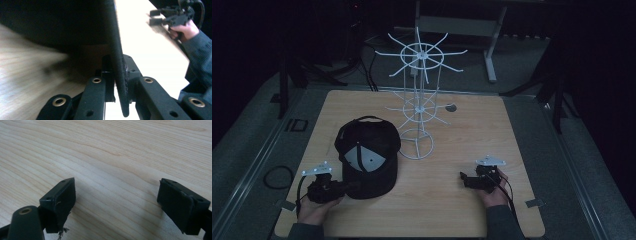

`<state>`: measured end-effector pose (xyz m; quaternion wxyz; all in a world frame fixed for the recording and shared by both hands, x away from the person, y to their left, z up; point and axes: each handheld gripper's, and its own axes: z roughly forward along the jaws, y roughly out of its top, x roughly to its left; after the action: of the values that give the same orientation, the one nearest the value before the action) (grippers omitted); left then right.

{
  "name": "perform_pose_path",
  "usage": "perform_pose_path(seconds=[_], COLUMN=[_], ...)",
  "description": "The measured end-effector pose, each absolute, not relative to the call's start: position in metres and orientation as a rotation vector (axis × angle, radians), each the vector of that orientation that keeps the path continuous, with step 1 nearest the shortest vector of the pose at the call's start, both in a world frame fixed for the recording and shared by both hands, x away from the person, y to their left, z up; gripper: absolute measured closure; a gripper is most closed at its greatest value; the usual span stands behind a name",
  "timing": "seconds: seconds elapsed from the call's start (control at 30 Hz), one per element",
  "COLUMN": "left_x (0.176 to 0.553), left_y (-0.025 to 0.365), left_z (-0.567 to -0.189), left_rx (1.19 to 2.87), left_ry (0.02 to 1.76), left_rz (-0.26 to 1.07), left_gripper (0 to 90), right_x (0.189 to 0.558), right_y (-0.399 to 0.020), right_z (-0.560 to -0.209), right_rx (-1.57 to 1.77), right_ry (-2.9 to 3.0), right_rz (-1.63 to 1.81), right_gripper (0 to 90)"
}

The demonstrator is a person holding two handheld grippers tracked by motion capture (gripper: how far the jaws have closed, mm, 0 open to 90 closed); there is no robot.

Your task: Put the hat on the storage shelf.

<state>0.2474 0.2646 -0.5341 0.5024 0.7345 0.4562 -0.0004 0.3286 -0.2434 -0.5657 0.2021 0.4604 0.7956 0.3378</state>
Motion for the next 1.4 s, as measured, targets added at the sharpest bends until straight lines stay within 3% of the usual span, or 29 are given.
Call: perform_pose_path(seconds=[0.6, 1.4], left_x=[0.244, 0.237], left_y=[0.28, 0.288], left_z=[-0.525, -0.508], left_rx=[1.691, 1.661], left_ry=[1.249, 1.314], left_rz=[0.155, 0.292], left_gripper=[86.7, 86.7], right_x=[0.329, 0.329], right_y=[-0.243, -0.243], right_z=[-0.566, -0.566], right_rx=[1.286, 1.285], right_ry=[2.222, 2.222], right_rz=[0.943, 0.943], right_gripper=[15.0, 15.0])
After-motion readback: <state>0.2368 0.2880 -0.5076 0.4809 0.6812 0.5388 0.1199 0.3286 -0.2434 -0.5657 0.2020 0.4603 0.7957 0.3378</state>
